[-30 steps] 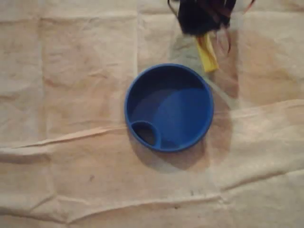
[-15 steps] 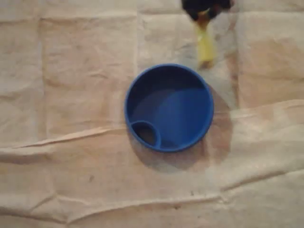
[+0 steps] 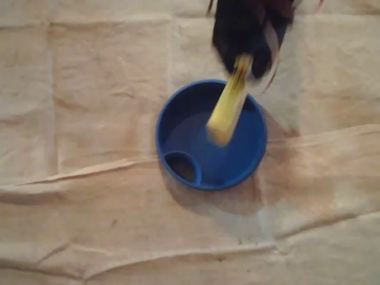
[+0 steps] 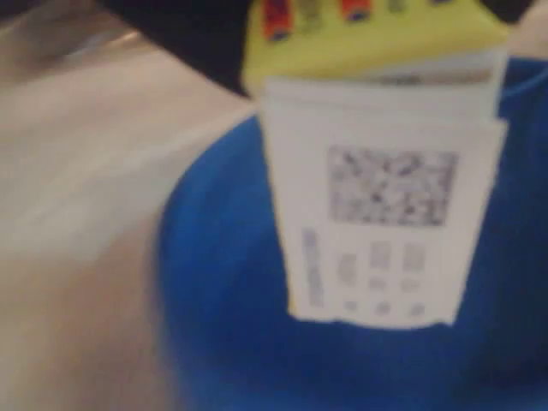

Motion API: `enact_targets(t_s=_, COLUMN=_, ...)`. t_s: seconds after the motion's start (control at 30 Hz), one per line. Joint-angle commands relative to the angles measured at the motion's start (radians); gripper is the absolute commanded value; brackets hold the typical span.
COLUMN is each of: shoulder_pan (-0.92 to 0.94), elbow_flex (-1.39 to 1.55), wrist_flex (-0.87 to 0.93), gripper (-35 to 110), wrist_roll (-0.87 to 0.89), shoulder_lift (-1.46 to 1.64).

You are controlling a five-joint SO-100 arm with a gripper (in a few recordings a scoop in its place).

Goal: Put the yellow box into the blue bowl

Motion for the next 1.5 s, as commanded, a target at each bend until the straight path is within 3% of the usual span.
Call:
enact_targets(t_s=0.0, shoulder_pan=-0.002, elbow_flex=-0.212, wrist_flex=0.058, gripper=0, wrist_roll=0.043, shoulder_lift=-0.066)
enact_targets(t_s=0.2, shoulder_pan=-0.002, elbow_flex=-0.347, wrist_flex=0.166, gripper=0, wrist_roll=0.049, shoulder_lift=-0.202)
enact_targets(t_s=0.53, shoulder_pan=0.002, elbow_flex=-0.526, wrist_flex=0.189, gripper=1, wrist_roll=0.051, shoulder_lift=-0.299)
enact_targets(t_s=0.8, shoulder_pan=0.018, elbow_flex=-0.532, wrist_flex=0.189, gripper=22, wrist_roll=0.052, shoulder_lift=-0.290)
enact_targets(t_s=1.07, shoulder_pan=0.021, elbow_flex=-0.520, wrist_flex=0.195, gripper=23, wrist_roll=0.052, shoulder_lift=-0.209)
enact_targets(t_s=1.2, shoulder_pan=0.011, elbow_flex=-0.531, wrist_flex=0.267, gripper=19, wrist_roll=0.052, shoulder_lift=-0.152)
enact_targets(t_s=1.47, shoulder_pan=0.018, elbow_flex=-0.526, wrist_flex=0.360, gripper=-1, wrist_roll=0.057, shoulder_lift=-0.020)
